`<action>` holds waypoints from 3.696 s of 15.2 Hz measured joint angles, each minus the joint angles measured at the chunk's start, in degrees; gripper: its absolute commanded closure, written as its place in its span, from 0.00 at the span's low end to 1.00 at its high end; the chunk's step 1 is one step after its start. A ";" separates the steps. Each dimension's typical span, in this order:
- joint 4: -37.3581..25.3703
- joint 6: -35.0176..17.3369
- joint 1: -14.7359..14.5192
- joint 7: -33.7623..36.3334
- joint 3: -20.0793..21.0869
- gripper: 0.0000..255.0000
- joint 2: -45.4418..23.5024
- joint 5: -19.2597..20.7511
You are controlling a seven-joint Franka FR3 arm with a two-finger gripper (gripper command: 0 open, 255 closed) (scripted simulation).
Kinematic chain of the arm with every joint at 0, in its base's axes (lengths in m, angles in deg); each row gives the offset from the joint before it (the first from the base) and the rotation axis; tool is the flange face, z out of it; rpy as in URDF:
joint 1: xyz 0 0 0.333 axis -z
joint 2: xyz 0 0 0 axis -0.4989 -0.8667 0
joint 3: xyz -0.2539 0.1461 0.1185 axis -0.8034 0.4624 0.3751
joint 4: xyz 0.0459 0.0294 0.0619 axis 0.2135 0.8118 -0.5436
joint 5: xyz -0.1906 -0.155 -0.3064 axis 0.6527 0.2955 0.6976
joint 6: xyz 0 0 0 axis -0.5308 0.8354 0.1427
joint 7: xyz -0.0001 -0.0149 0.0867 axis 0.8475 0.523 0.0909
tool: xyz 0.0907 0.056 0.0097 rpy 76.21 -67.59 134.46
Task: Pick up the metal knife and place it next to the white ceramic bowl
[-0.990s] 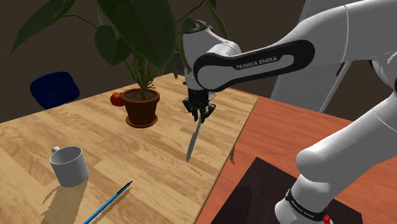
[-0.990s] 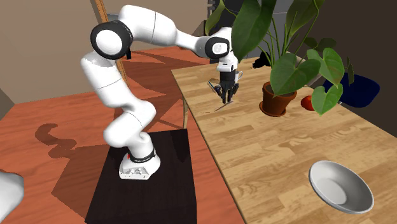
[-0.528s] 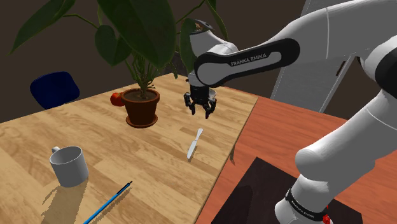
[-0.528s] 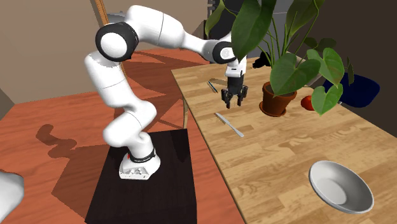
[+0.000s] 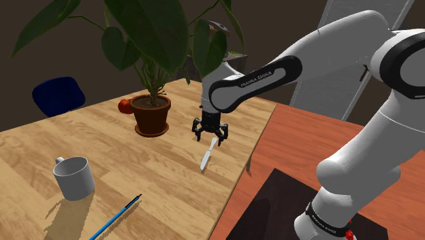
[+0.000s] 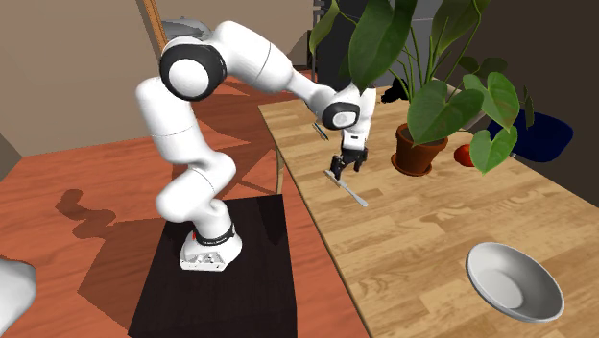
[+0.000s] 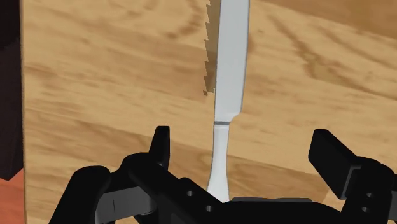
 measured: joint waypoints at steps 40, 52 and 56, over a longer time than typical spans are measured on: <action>-1.82 4.46 -0.31 -3.67 -1.25 1.00 3.63 -3.76; -8.29 14.17 -0.58 -5.63 -3.27 1.00 7.70 -5.94; -9.19 15.09 0.53 -7.98 -4.95 1.00 7.45 -5.34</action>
